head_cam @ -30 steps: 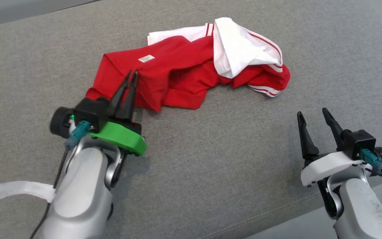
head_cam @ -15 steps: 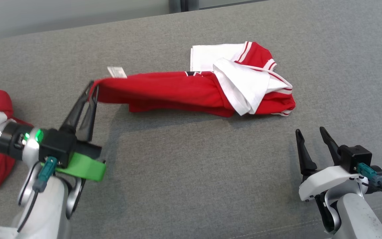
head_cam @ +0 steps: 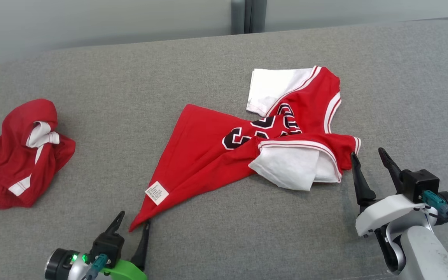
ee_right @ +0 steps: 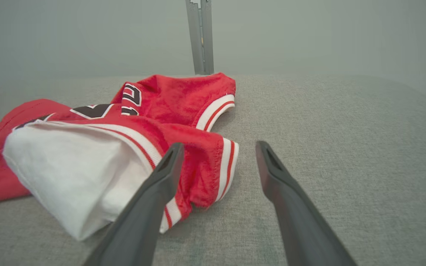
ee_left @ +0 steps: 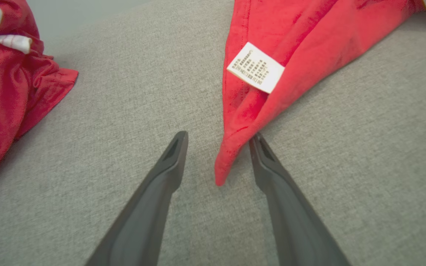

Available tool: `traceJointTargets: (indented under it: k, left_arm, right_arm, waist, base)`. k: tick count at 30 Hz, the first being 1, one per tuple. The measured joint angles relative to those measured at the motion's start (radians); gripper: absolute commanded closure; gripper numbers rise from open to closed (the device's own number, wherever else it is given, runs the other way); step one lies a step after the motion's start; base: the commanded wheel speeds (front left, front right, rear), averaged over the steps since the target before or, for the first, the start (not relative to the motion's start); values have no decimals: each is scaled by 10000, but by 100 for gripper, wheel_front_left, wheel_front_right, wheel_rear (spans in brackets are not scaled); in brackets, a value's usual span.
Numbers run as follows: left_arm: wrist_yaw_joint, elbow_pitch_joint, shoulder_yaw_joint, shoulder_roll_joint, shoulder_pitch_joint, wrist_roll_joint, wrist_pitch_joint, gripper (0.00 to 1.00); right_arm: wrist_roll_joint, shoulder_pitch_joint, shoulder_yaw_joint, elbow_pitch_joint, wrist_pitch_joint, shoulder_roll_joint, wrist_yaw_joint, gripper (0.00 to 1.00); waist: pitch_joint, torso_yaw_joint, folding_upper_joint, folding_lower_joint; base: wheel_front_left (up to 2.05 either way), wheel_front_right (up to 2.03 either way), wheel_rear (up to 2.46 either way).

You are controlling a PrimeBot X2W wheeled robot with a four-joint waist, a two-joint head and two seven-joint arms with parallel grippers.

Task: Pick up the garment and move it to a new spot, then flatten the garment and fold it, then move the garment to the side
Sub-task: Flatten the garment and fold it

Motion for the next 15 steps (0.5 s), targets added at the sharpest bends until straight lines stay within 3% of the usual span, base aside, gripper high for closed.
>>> traceJointTargets:
  k: [8, 15]
  left_arm:
    - [111, -349, 180, -577, 248, -107, -4, 0]
    - [54, -1034, 234, -859, 317, -48, -4, 0]
  right_arm:
    - [339, 25, 512, -82, -2, -61, 0, 0]
    - [763, -208, 242, 163, 0, -165, 0, 0]
  waist:
    - [-243, 290, 0, 0]
    - [-207, 583, 0, 0]
  base:
    - [0, 0, 0]
    - [0, 0, 0]
